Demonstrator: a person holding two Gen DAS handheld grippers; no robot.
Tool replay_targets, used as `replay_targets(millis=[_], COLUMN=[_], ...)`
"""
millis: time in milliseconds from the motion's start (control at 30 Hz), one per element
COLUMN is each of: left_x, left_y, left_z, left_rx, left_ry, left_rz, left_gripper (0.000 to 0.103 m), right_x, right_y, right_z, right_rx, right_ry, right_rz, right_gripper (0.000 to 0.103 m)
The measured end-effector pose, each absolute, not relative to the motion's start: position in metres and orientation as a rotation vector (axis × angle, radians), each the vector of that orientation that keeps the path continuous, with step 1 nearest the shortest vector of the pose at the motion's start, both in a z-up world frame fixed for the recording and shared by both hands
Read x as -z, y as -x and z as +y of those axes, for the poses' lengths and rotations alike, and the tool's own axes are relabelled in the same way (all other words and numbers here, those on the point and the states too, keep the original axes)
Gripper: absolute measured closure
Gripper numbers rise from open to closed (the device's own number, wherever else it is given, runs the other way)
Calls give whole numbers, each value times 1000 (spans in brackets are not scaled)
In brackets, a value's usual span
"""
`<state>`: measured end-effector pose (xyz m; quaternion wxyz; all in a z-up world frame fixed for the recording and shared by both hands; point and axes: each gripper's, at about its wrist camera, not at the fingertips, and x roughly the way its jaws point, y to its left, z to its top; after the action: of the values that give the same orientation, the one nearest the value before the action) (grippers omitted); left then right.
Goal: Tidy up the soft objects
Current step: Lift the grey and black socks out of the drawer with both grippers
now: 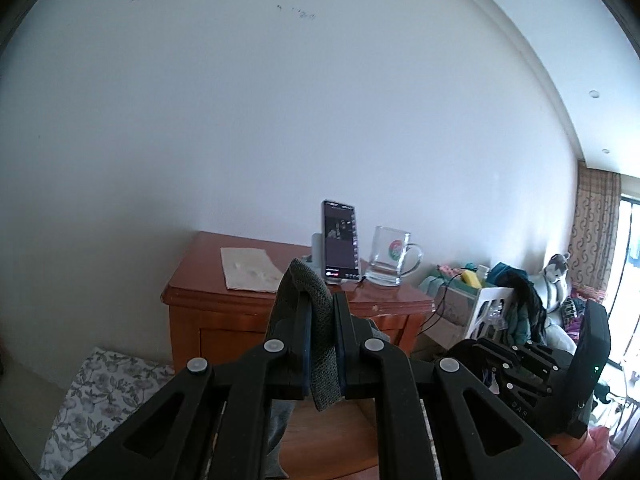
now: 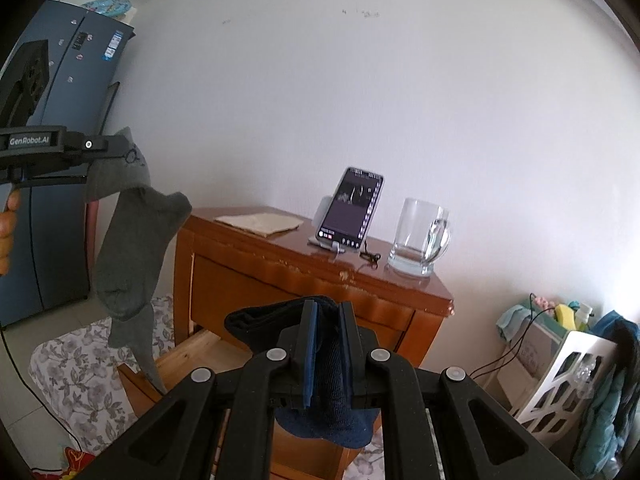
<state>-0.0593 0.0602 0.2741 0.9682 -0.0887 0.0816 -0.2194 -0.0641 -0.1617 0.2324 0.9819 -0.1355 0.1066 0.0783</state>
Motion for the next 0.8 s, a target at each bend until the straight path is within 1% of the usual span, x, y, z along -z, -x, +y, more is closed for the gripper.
replay_targets(millis=[233, 667, 800], left_x=[-284, -289, -287], left_y=[87, 125, 132], left_z=[59, 50, 48], left_rx=[502, 601, 620], left_ry=[163, 130, 130], left_rz=[89, 22, 28], left_gripper=[93, 93, 93], right_x=[-244, -261, -266], right_y=[82, 117, 127], right_z=[-161, -161, -159], right_rx=[-152, -144, -143], right_ry=[279, 284, 290], right_rz=[178, 114, 98], right_gripper=[92, 92, 92])
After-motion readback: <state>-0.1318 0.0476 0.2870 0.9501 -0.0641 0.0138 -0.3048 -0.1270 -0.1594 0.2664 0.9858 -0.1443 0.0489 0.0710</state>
